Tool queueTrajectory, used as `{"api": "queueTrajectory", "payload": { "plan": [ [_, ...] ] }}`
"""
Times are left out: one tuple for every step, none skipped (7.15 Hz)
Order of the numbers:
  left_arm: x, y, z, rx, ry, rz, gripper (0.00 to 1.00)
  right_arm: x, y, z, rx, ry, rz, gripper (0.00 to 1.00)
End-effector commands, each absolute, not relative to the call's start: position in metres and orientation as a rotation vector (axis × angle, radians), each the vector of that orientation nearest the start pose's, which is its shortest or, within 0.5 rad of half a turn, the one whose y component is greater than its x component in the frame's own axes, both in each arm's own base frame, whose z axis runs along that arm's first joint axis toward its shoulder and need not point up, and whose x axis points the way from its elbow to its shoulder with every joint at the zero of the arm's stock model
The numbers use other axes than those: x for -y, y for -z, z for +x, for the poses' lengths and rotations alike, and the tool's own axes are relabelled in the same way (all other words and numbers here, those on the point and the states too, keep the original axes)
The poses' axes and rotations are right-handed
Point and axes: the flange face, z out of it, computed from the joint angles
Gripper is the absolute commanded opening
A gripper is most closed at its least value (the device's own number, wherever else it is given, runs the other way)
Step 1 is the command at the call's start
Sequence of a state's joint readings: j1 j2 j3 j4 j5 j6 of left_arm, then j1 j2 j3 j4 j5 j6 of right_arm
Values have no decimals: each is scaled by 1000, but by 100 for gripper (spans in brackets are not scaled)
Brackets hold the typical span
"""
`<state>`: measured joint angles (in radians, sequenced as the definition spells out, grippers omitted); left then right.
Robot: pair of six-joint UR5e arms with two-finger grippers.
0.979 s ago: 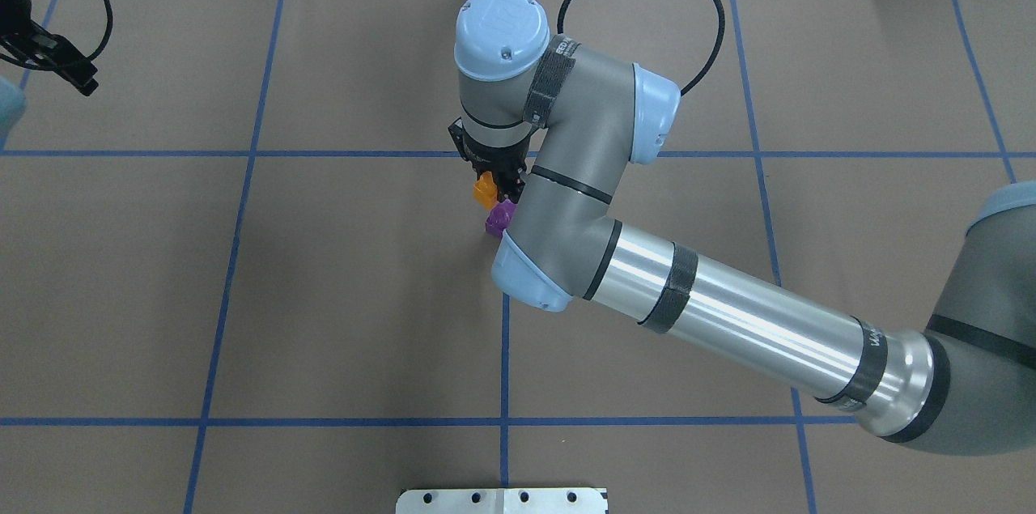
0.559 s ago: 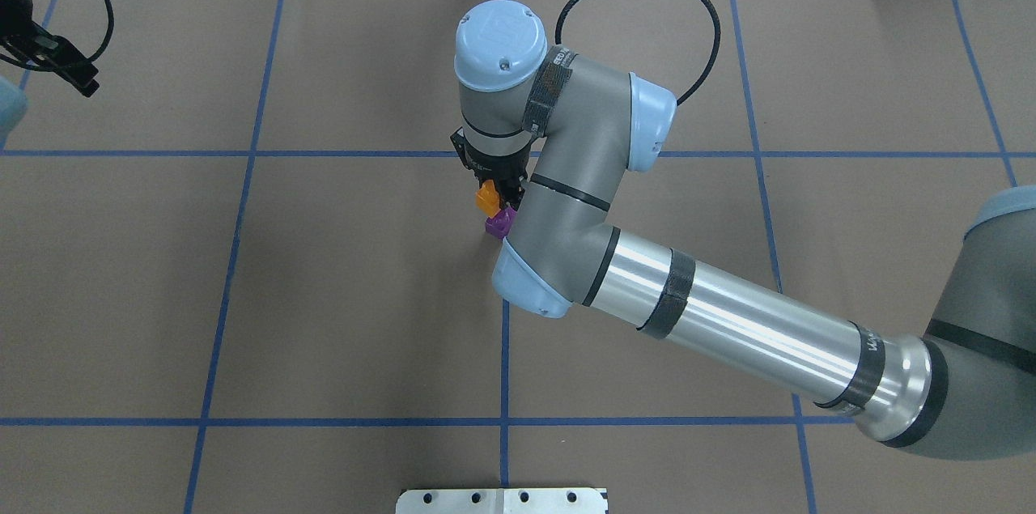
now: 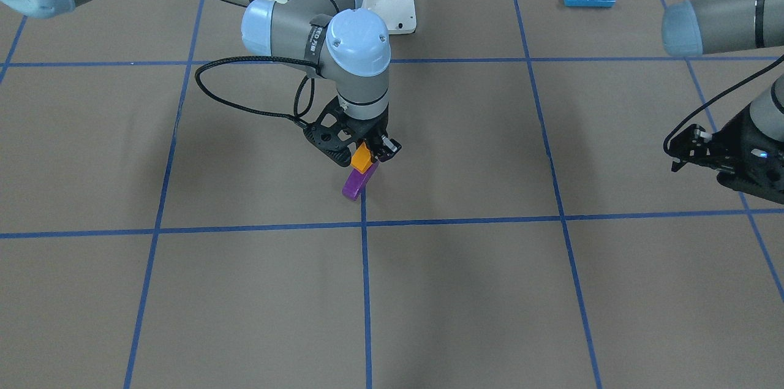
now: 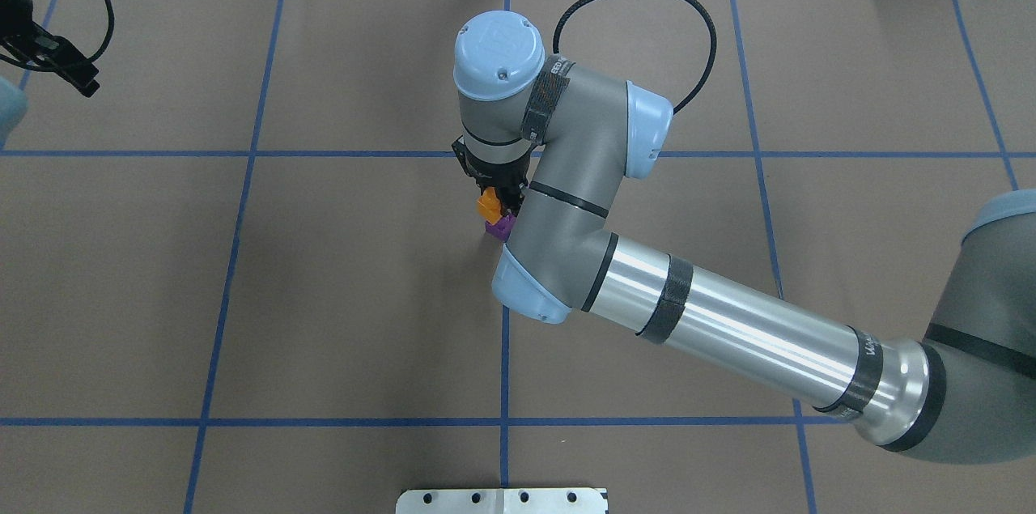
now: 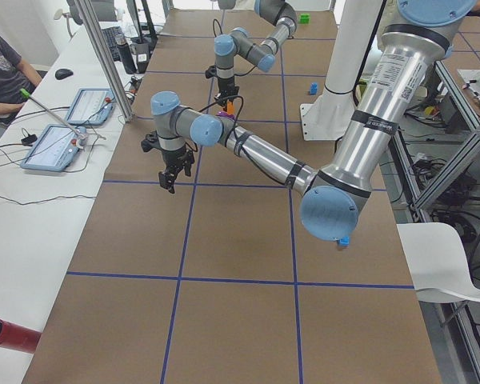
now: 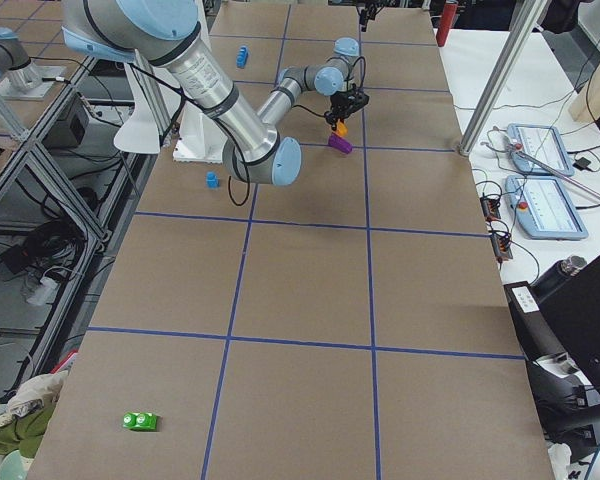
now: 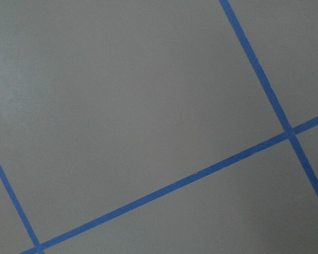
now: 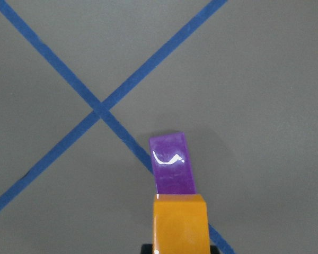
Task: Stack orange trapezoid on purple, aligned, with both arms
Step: 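Align and lower the orange trapezoid onto the purple block with the right gripper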
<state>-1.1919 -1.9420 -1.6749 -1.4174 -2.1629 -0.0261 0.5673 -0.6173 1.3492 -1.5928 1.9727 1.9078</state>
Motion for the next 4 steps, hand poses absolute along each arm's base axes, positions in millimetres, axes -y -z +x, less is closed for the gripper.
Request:
{"api": "queueTrajectory", "payload": {
  "plan": [
    [608, -427, 159, -643, -436, 188, 100, 495, -155, -605, 747, -713, -311, 0],
    [608, -427, 159, -643, -436, 188, 100, 493, -157, -607, 743, -710, -312, 0],
    [608, -427, 159, -643, -436, 188, 100, 492, -157, -608, 743, -708, -313, 0],
    [608, -427, 159, -641, -435, 187, 100, 491, -157, -609, 743, -707, -313, 0]
  ]
}}
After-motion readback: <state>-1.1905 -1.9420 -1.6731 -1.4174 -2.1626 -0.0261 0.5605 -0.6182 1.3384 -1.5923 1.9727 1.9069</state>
